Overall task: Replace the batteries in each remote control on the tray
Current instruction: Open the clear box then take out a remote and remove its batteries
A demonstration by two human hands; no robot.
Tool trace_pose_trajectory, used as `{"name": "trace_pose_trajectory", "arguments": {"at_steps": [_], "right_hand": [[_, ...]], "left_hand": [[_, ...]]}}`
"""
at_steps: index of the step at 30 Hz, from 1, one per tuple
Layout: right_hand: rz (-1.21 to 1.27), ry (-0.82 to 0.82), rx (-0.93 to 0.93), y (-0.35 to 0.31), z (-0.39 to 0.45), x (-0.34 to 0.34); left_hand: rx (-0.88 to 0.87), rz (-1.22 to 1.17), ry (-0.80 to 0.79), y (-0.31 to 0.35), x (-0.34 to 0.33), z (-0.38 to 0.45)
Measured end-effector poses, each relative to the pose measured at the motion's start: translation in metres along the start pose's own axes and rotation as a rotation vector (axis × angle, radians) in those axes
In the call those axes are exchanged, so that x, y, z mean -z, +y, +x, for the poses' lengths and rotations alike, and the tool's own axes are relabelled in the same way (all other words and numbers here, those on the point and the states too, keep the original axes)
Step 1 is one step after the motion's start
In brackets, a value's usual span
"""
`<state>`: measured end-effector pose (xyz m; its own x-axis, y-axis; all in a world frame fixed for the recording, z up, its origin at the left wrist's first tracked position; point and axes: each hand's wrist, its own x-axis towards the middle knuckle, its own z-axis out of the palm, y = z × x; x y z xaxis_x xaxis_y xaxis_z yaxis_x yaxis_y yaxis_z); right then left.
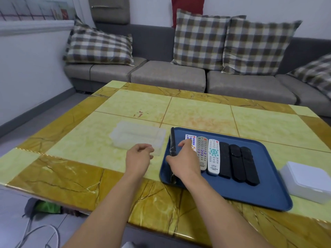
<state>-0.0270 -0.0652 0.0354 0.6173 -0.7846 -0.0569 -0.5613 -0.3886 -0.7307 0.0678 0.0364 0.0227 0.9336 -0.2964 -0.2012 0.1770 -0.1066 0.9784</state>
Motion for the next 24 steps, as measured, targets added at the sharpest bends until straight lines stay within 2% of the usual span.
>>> {"name": "trace_pose_trajectory", "arguments": {"at_steps": [4, 9, 17, 19, 22, 24], "right_hand": [[-0.046, -0.003, 0.006, -0.004, 0.005, -0.009], [-0.067, 0.007, 0.023, -0.010, 0.010, -0.019], [-0.153, 0.056, 0.077, -0.016, 0.008, -0.032], [-0.274, 0.107, 0.147, -0.019, 0.004, -0.030], [-0.428, 0.189, 0.356, -0.035, 0.000, -0.031], [-0.510, 0.189, 0.494, -0.049, 0.006, -0.036]], "left_hand": [[0.016, -0.031, -0.009, 0.001, 0.011, 0.003], [-0.136, 0.182, 0.037, -0.015, 0.032, 0.007], [-0.167, 0.236, 0.078, -0.021, 0.061, 0.018], [-0.160, 0.232, 0.085, -0.023, 0.064, 0.021], [-0.145, 0.233, 0.112, -0.025, 0.066, 0.025], [-0.134, 0.237, 0.127, -0.026, 0.067, 0.029]]}}
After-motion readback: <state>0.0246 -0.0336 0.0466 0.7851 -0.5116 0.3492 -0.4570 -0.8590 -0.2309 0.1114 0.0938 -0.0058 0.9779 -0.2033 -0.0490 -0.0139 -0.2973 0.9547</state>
